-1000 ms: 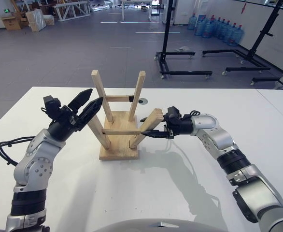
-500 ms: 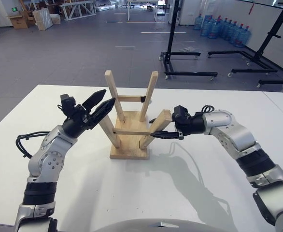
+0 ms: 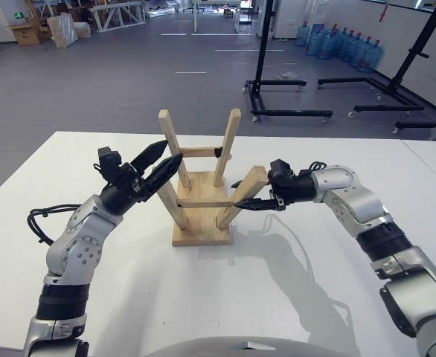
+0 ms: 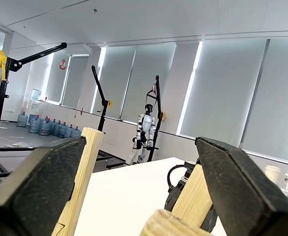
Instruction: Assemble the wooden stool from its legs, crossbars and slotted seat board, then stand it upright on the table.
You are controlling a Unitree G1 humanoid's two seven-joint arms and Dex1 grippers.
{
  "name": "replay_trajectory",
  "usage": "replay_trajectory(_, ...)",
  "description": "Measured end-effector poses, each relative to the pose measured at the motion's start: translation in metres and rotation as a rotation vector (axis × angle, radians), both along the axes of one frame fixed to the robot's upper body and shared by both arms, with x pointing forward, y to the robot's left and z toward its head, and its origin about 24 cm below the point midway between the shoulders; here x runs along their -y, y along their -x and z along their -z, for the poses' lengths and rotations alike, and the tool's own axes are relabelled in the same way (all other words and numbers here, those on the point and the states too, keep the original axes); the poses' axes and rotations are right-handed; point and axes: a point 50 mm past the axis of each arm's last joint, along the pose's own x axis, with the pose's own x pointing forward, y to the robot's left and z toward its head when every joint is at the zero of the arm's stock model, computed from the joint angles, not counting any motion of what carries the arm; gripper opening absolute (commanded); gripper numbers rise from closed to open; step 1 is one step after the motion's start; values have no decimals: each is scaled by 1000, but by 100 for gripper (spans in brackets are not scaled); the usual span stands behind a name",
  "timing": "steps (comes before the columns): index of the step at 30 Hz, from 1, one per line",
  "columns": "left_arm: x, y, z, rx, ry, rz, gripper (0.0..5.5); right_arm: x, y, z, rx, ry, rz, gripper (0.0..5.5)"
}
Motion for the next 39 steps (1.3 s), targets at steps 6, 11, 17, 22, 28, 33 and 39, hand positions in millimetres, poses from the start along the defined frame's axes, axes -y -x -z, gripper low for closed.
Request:
replay_trajectory(6, -2, -2, 1, -12, 3, -40, 408, -5, -22, 7, -34, -50, -42, 205)
replay_trajectory(11, -1, -3, 1, -9, 6, -52, 408, -5, -30, 8, -28, -58, -71, 205)
replay_trajectory(17, 21, -2, 5, -6, 13, 53, 408, -2, -17, 72, -221, 140, 8, 304)
replay_trajectory(22, 29, -2, 7, -10, 12, 88, 408, 5, -6, 95, -267, 183, 37, 370)
replay_trajectory(28, 27, 1, 5, -15, 12, 120, 408, 8, 10, 91, -222, 192, 49, 391)
replay_trajectory(33, 23, 5, 5, -32, 21, 141, 408, 14, 35, 75, -254, 252, 69, 391)
replay_trajectory(39, 24, 10, 4, -63, 48, 149, 408, 13, 18, 76, -220, 223, 214, 391)
